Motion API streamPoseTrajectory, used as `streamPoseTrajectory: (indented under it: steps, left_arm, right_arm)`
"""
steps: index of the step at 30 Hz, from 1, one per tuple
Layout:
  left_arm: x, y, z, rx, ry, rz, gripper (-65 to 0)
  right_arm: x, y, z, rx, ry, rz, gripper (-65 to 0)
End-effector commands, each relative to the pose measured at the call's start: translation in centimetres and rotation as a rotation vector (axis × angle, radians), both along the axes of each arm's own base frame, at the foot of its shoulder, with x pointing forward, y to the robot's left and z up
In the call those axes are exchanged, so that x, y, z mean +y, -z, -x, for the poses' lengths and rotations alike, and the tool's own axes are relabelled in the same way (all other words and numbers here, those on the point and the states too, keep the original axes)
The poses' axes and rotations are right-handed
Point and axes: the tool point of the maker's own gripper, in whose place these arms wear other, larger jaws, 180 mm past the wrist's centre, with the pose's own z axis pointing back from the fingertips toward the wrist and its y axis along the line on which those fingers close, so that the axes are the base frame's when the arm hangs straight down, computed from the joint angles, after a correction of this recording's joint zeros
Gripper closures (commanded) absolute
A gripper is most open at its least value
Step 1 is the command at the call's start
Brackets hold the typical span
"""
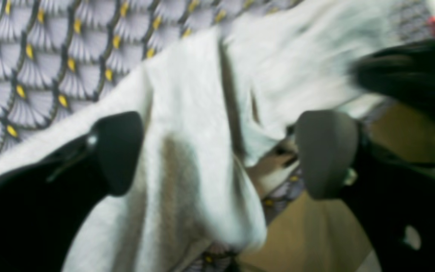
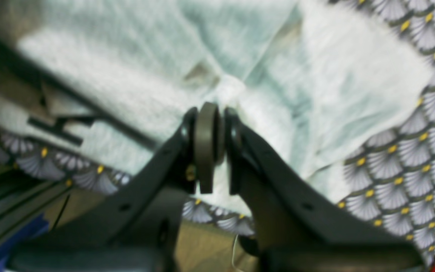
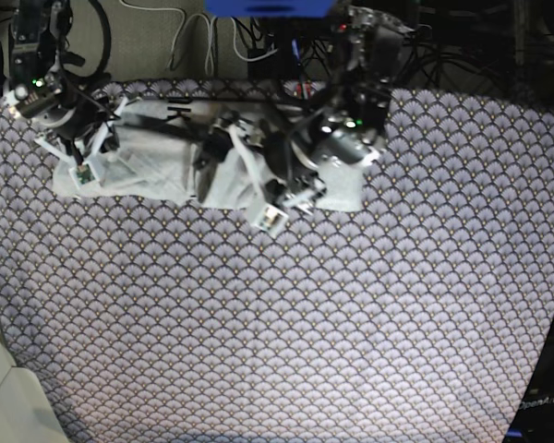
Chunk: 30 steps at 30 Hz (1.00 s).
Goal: Fold the T-shirt properly
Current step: 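Lower the folded end onto the strip and open the left gripper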
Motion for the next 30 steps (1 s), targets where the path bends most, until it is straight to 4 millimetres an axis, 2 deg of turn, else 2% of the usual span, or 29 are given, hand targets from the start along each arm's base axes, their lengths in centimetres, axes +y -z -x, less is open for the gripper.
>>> streamPoseTrajectory:
  steps: [1,3,5,9,12,16,18,20,25,30]
  left_arm:
    - [0.4,-2.5,-1.3,-0.066,-0.03,0.057,-65.0]
    - [3.2,-3.2,-2.5,-0.087,-0.104,0.054,-65.0]
    - [6.4,-2.5,-3.5,-0.081,-0.179,0.02,-65.0]
    - [12.5,2.0,-3.4,0.023,-0.283,-0.081,-65.0]
    - [14.9,4.8,-2.1,0.09,-0.295,-0.138,-65.0]
    - [15.9,5.9,-1.7,0.117,-0.295,-0.165,-65.0]
    - [15.9,6.0,-1.7,0.12,-0.295,-0.165,-65.0]
    - [15.7,6.0,-1.7,0.121,-0.295,-0.16,-65.0]
    - [15.7,5.8,-1.9,0.118,-0.299,-0.158,-65.0]
    - [15.9,5.5,-2.0,0.107,-0.301,-0.161,-65.0]
  right_arm:
    - [-0.3,-0.9,-0.6,-0.035,-0.006,0.006,-7.4]
    - [-0.2,-1.1,-0.7,-0.039,-0.008,0.007,-7.4]
    - [-0.3,-1.1,-0.7,-0.04,-0.007,0.009,-7.4]
    - [-0.4,-1.1,-0.8,-0.042,-0.003,0.009,-9.2]
    - [-1.2,-1.3,-0.8,-0.047,0.023,0.017,-18.1]
    - [-1.5,-1.4,-0.8,-0.05,0.025,0.021,-32.2]
    - [-2.0,-1.6,-0.8,-0.054,0.037,0.028,-36.6]
    - [-3.2,-2.0,-1.0,-0.067,0.071,0.041,-37.5]
    - [-6.5,-4.1,-2.8,-0.139,0.16,0.075,-37.4]
    - [-8.6,-3.1,-3.6,-0.081,0.205,0.085,-37.4]
